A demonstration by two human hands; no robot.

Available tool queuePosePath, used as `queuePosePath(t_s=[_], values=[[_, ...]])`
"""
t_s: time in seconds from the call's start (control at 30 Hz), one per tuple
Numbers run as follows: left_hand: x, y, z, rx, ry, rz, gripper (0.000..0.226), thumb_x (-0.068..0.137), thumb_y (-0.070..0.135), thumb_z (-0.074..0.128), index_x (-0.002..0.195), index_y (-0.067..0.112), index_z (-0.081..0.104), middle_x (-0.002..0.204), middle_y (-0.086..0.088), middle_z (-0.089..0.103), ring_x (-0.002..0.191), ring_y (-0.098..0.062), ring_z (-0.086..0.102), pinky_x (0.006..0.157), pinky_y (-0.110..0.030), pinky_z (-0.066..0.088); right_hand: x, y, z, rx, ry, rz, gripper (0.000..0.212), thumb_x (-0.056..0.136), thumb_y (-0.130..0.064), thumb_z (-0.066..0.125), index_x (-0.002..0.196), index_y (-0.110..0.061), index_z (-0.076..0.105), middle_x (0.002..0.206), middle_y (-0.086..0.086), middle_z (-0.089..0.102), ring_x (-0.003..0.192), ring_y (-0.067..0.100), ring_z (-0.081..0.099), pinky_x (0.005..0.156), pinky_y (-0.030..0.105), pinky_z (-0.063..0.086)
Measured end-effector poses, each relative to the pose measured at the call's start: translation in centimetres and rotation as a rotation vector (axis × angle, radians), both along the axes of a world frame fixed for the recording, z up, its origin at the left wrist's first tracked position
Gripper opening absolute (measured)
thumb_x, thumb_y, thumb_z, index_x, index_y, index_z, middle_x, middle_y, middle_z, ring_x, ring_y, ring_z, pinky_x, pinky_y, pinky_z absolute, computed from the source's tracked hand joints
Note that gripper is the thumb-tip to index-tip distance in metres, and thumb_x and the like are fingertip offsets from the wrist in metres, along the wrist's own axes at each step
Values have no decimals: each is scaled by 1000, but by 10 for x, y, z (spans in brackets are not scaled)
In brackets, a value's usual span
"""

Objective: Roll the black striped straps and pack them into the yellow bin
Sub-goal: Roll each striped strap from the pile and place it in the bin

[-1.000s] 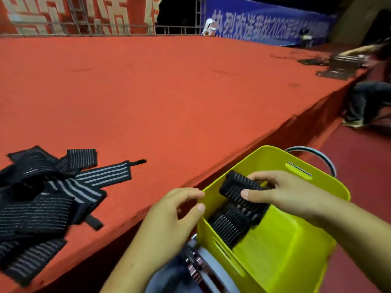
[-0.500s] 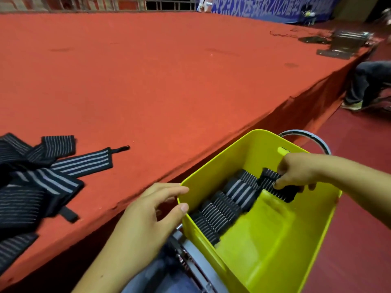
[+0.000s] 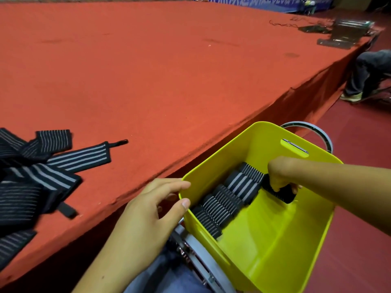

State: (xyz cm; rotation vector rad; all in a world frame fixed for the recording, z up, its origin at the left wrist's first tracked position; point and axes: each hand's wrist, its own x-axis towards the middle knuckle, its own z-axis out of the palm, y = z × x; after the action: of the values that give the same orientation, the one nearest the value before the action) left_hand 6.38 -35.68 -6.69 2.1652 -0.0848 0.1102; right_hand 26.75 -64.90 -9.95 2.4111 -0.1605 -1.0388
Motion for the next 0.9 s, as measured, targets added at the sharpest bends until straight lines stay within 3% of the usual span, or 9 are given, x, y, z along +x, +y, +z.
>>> queuePosePath(t_s=[0.2, 0.3, 0.37, 0.43, 0.47, 0.53, 0.7, 0.77, 0.9], values=[[-1, 1, -1, -32, -2, -2, 33, 83, 57, 56, 113, 51, 68, 124, 36, 60, 116, 7, 57, 94, -17, 42, -4, -7, -9, 67, -75, 72, 20, 100, -19, 58, 94, -2, 68, 39, -2, 60, 38, 8, 61, 41, 21, 49], [-2, 0, -1, -41, -3, -3, 34, 82, 58, 56, 113, 51, 69, 125, 34, 60, 116, 6, 57, 93, -17, 42, -6, -11, -16, 103, -100, 79, 28, 99, -23, 65, 77, -6, 61, 42, -3, 62, 45, 10, 63, 61, 24, 61], [-2, -1, -2, -39, -1, -6, 34, 82, 57, 56, 112, 52, 69, 125, 35, 60, 117, 6, 57, 93, -17, 42, -10, -10, -14, 90, -74, 123, 36, 100, -32, 67, 72, -11, 57, 70, 0, 76, 62, 14, 69, 79, 25, 61], [-2, -1, -1, -39, -1, -6, 33, 82, 57, 56, 112, 52, 68, 126, 35, 60, 118, 6, 57, 95, -19, 43, -11, -10, -11, 56, -56, 213, 35, 98, -44, 69, 84, -11, 65, 107, 4, 78, 94, 19, 73, 86, 27, 58], [-2, -1, -1, -40, 1, -6, 33, 82, 58, 56, 112, 52, 68, 126, 35, 60, 118, 6, 57, 95, -20, 43, -10, -10, -12, 55, -73, 256, 37, 94, -48, 71, 99, -11, 70, 111, 4, 75, 104, 22, 72, 87, 30, 58], [-2, -1, 0, -41, 4, -7, 34, 82, 59, 55, 113, 53, 68, 126, 35, 59, 117, 6, 57, 96, -21, 43, -7, -13, -12, 80, -123, 274, 48, 86, -47, 81, 117, -13, 69, 97, 3, 66, 107, 26, 71, 81, 34, 58], [-4, 0, 0, -42, 5, -2, 33, 83, 57, 56, 114, 53, 68, 126, 37, 58, 117, 8, 56, 97, -19, 43, -2, -15, -9, 162, -156, 214, 39, 84, -32, 86, 75, -15, 53, 65, -2, 60, 69, 19, 70, 75, 30, 63], [-3, -1, -1, -43, 6, -2, 33, 83, 56, 57, 114, 53, 68, 126, 37, 58, 118, 8, 55, 96, -18, 42, -3, -14, -8, 176, -150, 212, 38, 86, -29, 85, 73, -14, 53, 64, -2, 62, 65, 18, 69, 77, 30, 64], [-3, -2, -6, -56, -16, 18, 29, 88, 51, 61, 116, 51, 68, 125, 35, 60, 119, 7, 57, 97, -20, 44, -13, -6, 6, 155, -142, 234, 36, 87, -35, 84, 82, -14, 55, 82, 0, 65, 80, 18, 72, 66, 22, 56]])
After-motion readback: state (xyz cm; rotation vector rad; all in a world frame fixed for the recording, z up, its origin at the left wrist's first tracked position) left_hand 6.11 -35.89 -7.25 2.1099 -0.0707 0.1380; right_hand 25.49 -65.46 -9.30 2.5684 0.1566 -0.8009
